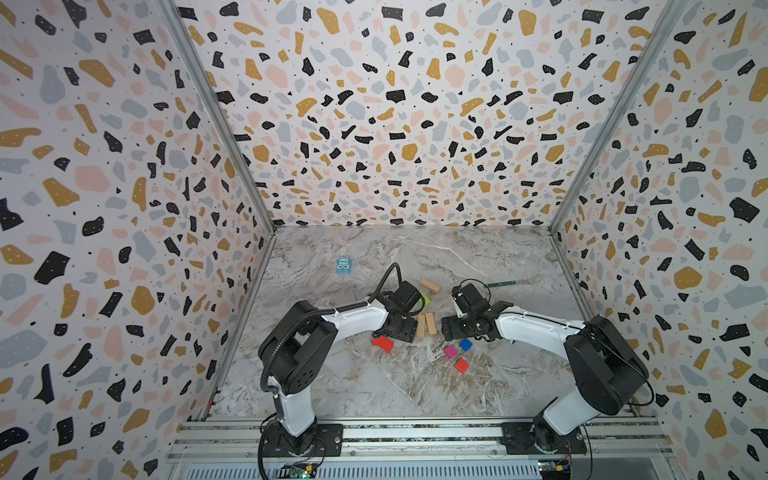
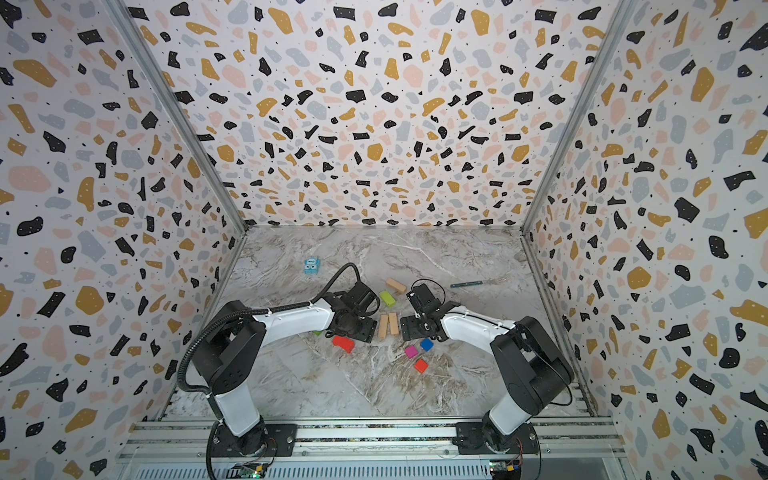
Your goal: Build the wood block tower
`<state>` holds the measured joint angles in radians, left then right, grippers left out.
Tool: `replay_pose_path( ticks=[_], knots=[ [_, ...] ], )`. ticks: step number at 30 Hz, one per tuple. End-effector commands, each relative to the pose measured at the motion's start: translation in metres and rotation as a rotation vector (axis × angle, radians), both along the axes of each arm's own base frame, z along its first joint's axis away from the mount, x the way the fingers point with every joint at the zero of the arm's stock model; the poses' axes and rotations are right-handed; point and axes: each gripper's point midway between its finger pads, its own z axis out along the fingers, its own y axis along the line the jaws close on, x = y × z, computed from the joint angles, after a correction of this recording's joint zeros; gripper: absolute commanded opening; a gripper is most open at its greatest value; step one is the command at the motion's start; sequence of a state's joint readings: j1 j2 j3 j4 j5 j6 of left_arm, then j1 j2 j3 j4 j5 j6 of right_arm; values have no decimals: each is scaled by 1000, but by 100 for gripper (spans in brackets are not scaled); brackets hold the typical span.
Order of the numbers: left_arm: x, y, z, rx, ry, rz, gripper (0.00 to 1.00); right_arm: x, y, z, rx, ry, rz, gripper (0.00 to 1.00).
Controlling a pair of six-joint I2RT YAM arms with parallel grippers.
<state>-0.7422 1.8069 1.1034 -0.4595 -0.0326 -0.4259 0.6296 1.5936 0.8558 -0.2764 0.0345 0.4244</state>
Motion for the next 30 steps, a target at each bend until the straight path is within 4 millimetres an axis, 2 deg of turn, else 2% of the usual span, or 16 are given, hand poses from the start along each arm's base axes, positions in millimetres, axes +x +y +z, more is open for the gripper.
replay_pose_path(
  ticks=[1,10,30],
  knots=[
    [-3,-1,-3,-26,14,16,74,7,7,8,7,-22,2,90],
    [-11,1,-11,-30,48,26,73,6,14,5,6,-20,17,90],
    [-18,-15,-16,-57,80,9,73,11,15,1,-21,-21,-1,90]
  ],
)
